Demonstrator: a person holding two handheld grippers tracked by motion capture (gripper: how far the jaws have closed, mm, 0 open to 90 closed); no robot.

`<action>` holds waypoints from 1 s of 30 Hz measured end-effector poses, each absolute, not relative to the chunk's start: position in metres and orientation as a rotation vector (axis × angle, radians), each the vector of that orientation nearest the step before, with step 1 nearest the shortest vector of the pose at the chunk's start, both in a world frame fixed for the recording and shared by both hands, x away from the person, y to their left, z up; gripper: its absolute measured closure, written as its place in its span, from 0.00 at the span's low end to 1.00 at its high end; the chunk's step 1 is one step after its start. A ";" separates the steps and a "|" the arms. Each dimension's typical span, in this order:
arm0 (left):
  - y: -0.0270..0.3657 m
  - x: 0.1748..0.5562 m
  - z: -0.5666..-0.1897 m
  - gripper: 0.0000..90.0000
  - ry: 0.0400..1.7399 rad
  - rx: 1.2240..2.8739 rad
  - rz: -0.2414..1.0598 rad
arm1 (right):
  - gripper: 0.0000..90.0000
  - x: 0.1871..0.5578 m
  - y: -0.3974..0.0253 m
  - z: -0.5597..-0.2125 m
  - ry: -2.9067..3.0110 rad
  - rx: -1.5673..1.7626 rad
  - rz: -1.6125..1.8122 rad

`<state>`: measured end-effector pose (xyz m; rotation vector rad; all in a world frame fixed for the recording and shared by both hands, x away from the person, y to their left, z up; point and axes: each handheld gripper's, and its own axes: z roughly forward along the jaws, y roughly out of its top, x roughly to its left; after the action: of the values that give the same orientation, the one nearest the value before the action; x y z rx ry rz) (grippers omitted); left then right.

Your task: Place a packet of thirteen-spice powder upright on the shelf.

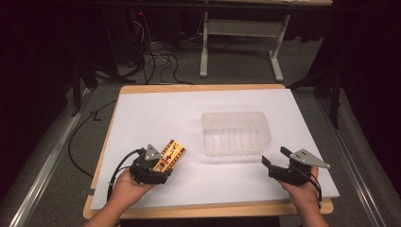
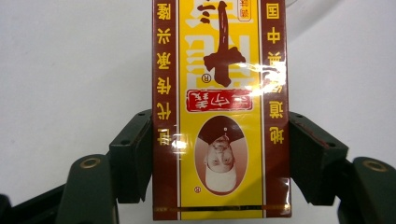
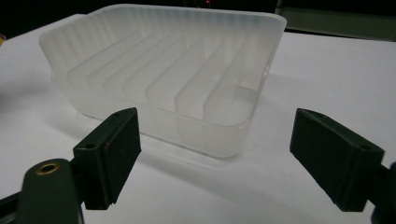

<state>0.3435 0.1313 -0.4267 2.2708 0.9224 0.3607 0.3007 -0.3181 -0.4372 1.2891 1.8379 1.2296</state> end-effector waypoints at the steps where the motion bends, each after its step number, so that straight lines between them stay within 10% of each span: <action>1: 0.129 0.342 -0.426 0.37 0.916 2.261 0.361 | 0.20 0.300 -0.317 -0.437 1.834 1.287 1.234; 30: 0.059 0.327 -0.425 0.37 0.715 2.118 0.356 | 0.19 0.297 -0.285 -0.427 1.920 1.220 1.248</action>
<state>0.3270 0.0587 -0.4252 2.1179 0.7152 0.3561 0.2968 -0.2846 -0.4273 1.2196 1.9200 1.2483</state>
